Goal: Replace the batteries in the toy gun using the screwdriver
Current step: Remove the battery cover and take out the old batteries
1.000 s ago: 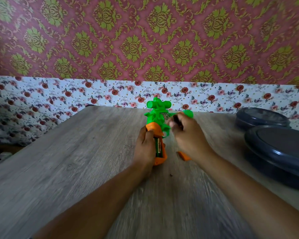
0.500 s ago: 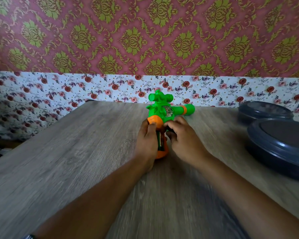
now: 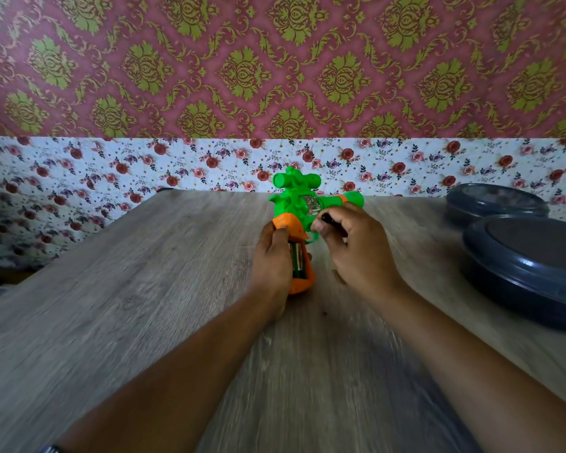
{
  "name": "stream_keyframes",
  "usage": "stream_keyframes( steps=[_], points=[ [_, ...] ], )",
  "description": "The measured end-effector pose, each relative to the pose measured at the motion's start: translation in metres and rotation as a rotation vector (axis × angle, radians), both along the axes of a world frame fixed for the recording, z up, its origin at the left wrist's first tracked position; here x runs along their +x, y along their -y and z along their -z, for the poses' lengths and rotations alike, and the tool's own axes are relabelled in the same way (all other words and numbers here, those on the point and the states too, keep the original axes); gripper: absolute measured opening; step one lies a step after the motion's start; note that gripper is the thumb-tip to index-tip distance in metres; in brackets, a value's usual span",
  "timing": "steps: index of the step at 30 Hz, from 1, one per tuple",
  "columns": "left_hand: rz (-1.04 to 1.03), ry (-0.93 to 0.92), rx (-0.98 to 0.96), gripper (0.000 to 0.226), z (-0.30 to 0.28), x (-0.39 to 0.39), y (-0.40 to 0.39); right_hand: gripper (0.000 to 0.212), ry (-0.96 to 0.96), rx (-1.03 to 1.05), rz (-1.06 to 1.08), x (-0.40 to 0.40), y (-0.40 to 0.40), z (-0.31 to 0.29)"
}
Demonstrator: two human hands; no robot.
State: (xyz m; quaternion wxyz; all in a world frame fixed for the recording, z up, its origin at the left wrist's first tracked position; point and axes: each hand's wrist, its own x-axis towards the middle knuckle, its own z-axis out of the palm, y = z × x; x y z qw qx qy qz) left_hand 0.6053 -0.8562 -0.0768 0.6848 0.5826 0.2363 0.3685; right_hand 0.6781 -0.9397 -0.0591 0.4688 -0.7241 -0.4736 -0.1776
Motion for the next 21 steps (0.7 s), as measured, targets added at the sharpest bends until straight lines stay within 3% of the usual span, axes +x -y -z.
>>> stream_keyframes(
  steps=[6, 11, 21],
  points=[
    [-0.025, -0.020, -0.019, 0.024, 0.003, 0.005, -0.004, 0.016, -0.275, 0.121, -0.232, -0.001, 0.012, 0.000],
    [-0.008, -0.022, -0.038, 0.024, 0.003, 0.003, -0.003, 0.026, -0.293, 0.103, -0.235, -0.003, 0.011, 0.004],
    [0.006, -0.034, 0.027, 0.021, 0.001, 0.001, 0.001, 0.020, -0.312, 0.062, -0.238, -0.001, 0.011, 0.006]
  ],
)
